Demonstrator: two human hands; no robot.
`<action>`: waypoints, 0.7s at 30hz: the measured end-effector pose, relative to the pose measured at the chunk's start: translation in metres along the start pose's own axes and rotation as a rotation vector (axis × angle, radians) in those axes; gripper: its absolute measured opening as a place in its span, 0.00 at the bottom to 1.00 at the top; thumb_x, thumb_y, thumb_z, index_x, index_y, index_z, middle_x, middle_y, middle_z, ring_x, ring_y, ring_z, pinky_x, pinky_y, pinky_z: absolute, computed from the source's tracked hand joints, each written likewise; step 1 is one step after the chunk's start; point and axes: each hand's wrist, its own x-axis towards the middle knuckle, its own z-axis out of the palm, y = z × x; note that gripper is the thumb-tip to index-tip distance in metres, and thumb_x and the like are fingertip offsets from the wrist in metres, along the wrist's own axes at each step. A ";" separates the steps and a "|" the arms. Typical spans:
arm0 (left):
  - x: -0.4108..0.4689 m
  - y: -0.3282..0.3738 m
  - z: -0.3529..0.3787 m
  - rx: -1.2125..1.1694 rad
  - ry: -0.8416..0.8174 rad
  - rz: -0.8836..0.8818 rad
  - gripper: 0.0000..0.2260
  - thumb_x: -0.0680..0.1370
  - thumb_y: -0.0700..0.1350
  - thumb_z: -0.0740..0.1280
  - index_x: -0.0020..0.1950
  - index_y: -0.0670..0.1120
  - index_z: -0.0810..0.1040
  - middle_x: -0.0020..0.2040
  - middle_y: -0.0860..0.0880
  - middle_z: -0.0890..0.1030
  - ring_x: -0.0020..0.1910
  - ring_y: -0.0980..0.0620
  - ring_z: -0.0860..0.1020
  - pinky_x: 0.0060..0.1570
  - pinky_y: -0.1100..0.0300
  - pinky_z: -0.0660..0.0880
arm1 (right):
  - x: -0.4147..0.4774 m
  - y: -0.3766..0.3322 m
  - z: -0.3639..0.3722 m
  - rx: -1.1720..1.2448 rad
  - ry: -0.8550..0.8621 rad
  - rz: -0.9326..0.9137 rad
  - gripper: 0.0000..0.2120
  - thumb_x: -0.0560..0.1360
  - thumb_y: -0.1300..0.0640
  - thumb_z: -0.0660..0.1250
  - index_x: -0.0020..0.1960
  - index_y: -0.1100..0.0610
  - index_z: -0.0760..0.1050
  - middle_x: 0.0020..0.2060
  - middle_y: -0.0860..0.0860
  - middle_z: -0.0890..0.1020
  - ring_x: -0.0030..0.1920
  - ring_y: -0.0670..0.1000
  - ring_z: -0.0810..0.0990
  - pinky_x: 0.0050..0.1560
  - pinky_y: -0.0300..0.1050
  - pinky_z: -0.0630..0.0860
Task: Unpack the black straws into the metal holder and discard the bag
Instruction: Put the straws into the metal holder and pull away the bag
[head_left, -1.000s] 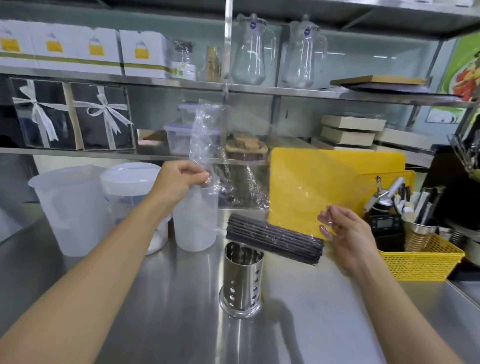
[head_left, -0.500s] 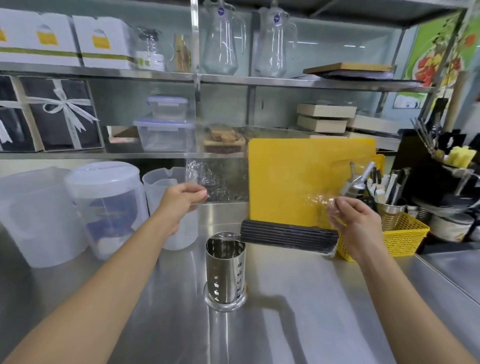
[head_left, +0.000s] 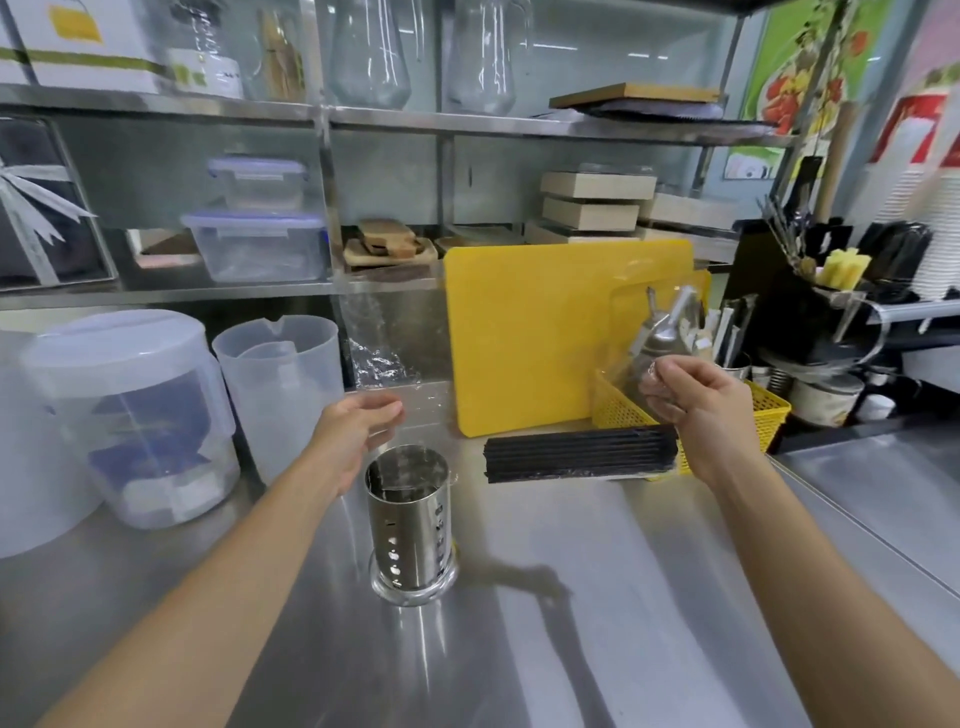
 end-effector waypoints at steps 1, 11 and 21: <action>0.002 0.000 -0.001 -0.005 -0.012 -0.015 0.06 0.74 0.34 0.66 0.46 0.44 0.77 0.44 0.46 0.80 0.43 0.52 0.79 0.47 0.60 0.74 | 0.000 -0.002 0.001 -0.009 -0.003 -0.002 0.07 0.74 0.60 0.67 0.47 0.63 0.79 0.35 0.52 0.82 0.38 0.48 0.80 0.41 0.41 0.77; 0.021 0.025 -0.041 -0.118 0.046 -0.041 0.26 0.74 0.38 0.67 0.70 0.44 0.62 0.48 0.50 0.77 0.51 0.52 0.75 0.59 0.57 0.67 | 0.005 -0.009 0.011 -0.023 -0.051 -0.001 0.03 0.73 0.58 0.67 0.44 0.57 0.79 0.34 0.50 0.82 0.36 0.46 0.81 0.44 0.43 0.76; -0.011 0.108 -0.014 0.689 0.207 0.746 0.33 0.71 0.48 0.72 0.71 0.47 0.59 0.69 0.45 0.67 0.67 0.52 0.65 0.65 0.56 0.63 | 0.015 -0.010 0.020 -0.046 -0.117 -0.007 0.03 0.73 0.57 0.68 0.40 0.53 0.78 0.30 0.45 0.83 0.40 0.49 0.81 0.48 0.46 0.75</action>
